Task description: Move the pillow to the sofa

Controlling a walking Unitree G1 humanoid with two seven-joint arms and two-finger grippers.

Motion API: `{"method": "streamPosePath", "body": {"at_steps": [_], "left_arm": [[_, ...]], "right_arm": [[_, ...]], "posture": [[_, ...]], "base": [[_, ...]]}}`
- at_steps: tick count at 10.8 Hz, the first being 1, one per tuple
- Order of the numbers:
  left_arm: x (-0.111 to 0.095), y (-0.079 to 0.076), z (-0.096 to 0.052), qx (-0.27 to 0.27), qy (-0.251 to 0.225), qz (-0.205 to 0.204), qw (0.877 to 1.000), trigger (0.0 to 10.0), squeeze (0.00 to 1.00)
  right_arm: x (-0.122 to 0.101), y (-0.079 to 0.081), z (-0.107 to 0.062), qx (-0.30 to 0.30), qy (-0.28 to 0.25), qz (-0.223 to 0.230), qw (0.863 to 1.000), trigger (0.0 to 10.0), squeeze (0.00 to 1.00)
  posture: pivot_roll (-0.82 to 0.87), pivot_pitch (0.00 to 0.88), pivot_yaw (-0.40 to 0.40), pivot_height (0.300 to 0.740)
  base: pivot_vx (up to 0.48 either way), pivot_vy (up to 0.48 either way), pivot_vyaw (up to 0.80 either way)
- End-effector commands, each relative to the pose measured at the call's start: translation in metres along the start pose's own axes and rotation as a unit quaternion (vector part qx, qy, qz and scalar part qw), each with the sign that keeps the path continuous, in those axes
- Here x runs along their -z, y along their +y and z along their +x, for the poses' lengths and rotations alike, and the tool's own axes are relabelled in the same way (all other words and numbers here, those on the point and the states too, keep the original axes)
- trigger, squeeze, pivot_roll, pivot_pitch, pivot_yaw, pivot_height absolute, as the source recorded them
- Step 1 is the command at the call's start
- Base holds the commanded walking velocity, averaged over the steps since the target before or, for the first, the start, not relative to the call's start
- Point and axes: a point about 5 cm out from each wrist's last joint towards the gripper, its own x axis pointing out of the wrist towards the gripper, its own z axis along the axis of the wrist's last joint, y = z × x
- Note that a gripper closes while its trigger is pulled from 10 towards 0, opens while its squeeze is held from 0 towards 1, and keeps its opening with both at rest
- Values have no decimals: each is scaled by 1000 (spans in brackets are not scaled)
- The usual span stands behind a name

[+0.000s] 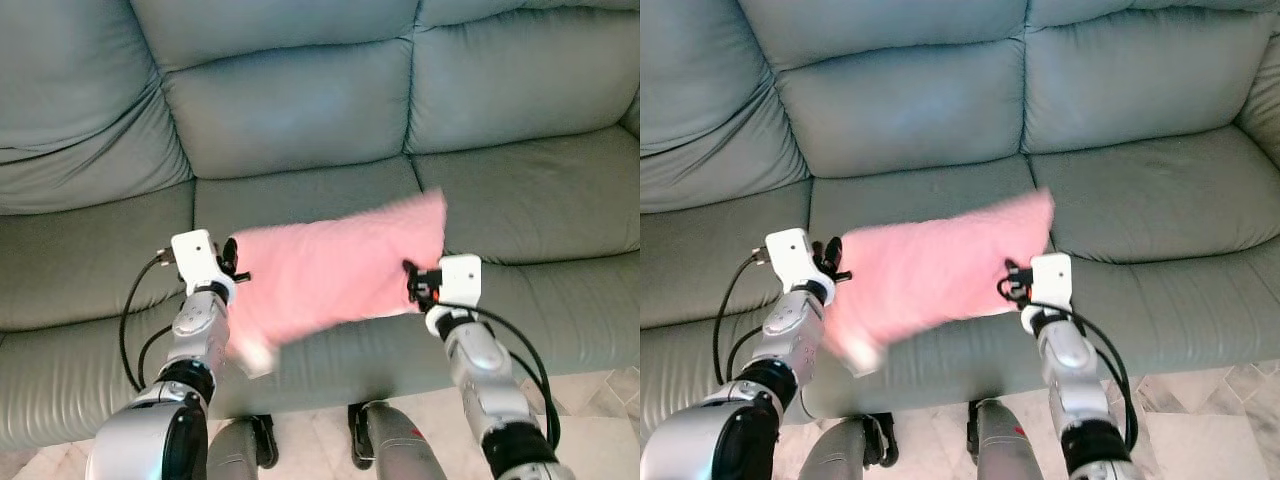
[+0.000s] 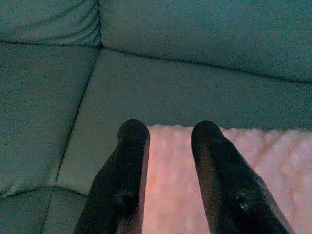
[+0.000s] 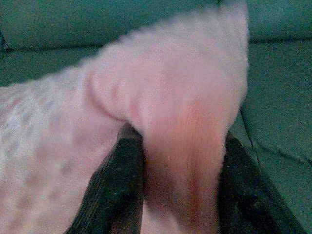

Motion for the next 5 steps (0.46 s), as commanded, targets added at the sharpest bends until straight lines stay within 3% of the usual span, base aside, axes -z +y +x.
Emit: {"method": "streamPosePath", "body": {"at_steps": [1,5], "left_arm": [[16,8,-8,-15,25,5,1000,10000,1000],[36,9,-21,-3,42,6,999,10000,1000]], "right_arm": [[11,1,-7,-2,15,0,1000,10000,1000],[23,3,-18,-5,30,0,1000,10000,1000]], "posture": [[-245,398,35,740],[-238,398,34,740]], "base": [[0,0,0],[0,0,0]]}}
